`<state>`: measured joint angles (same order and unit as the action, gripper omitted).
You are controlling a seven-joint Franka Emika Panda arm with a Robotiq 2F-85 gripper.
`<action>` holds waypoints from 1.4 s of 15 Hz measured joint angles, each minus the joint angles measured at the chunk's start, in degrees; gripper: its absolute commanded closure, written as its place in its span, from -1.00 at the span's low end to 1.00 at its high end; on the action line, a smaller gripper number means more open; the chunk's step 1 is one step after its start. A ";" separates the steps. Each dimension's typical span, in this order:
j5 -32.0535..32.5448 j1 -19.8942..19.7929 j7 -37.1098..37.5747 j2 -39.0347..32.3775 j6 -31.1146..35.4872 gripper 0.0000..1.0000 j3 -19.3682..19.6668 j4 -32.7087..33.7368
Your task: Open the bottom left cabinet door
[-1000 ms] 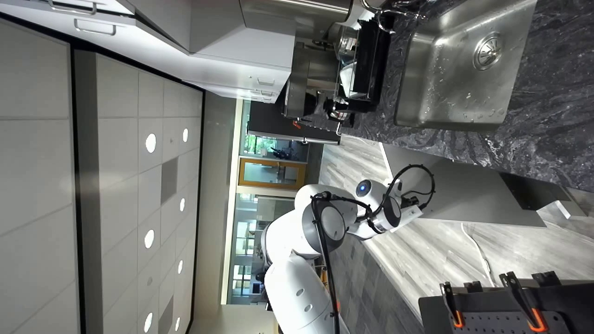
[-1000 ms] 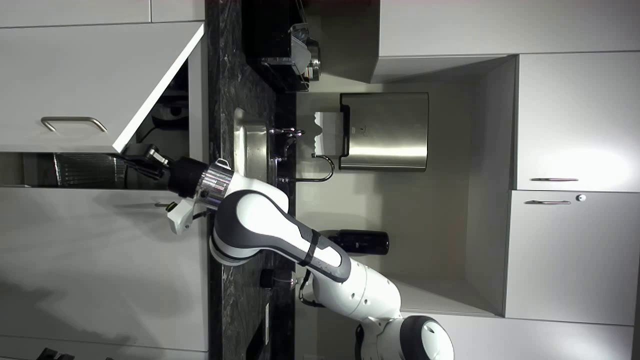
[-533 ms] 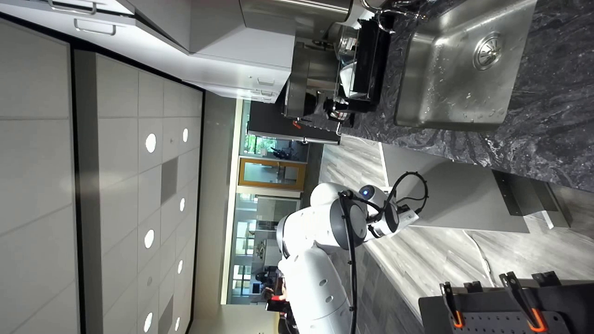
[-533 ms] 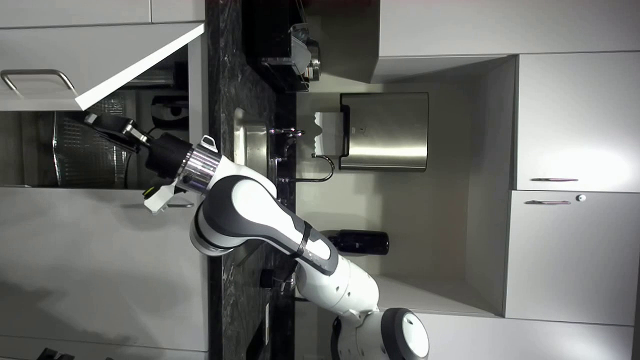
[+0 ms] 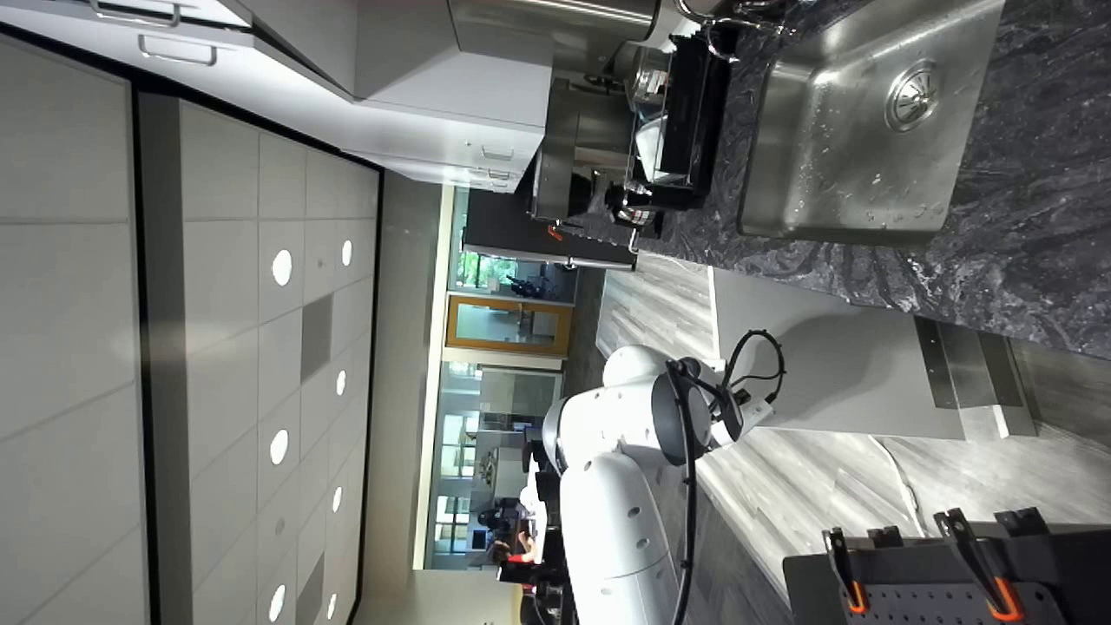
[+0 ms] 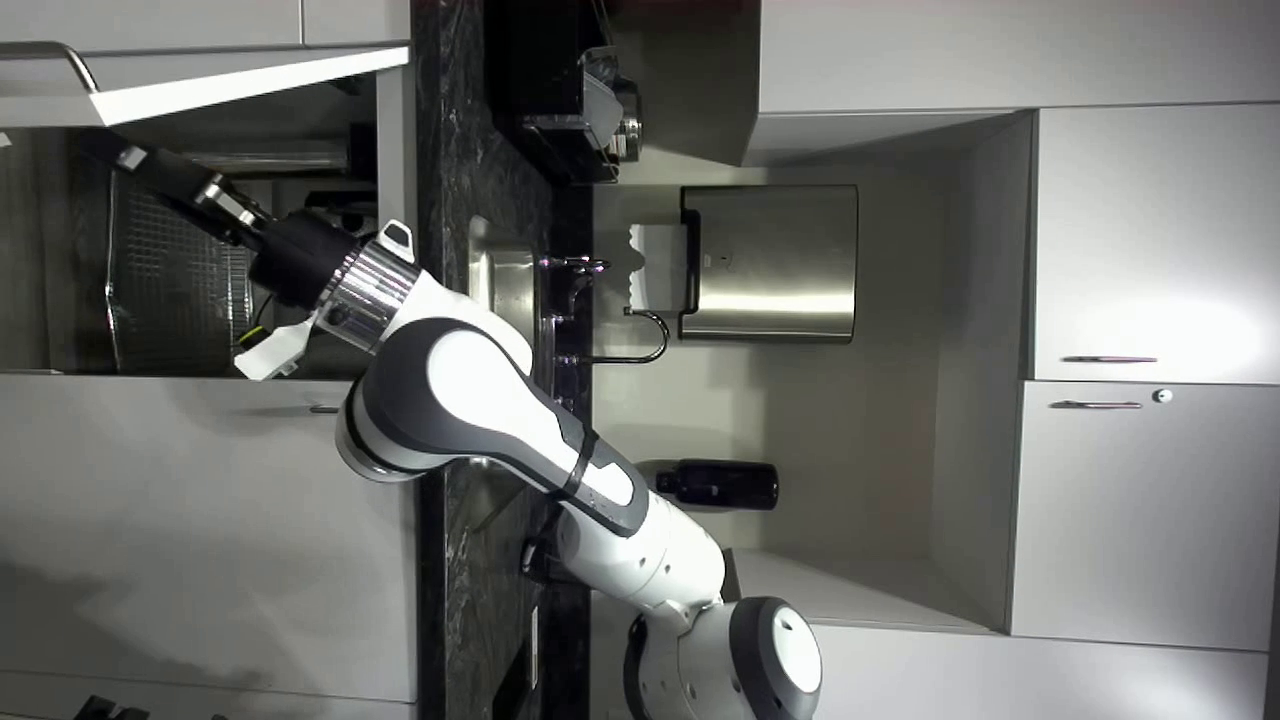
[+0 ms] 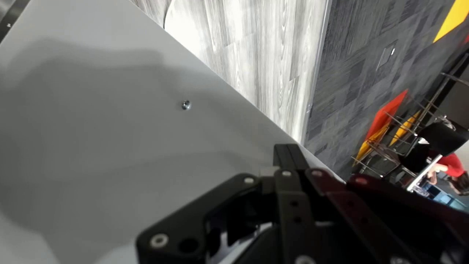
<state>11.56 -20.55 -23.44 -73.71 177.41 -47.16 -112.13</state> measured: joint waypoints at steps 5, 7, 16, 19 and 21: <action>1.41 5.20 0.00 -2.31 0.00 1.00 -0.27 5.83; 1.45 7.61 0.00 -2.92 0.00 1.00 -0.32 8.36; 1.45 12.78 0.36 -4.18 1.87 1.00 1.59 13.52; 1.40 12.91 2.83 -3.49 8.49 1.00 5.73 10.65; 1.03 14.25 6.18 -1.53 14.68 1.00 10.23 7.45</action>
<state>12.59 -6.30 -17.27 -75.24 192.09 -36.93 -104.68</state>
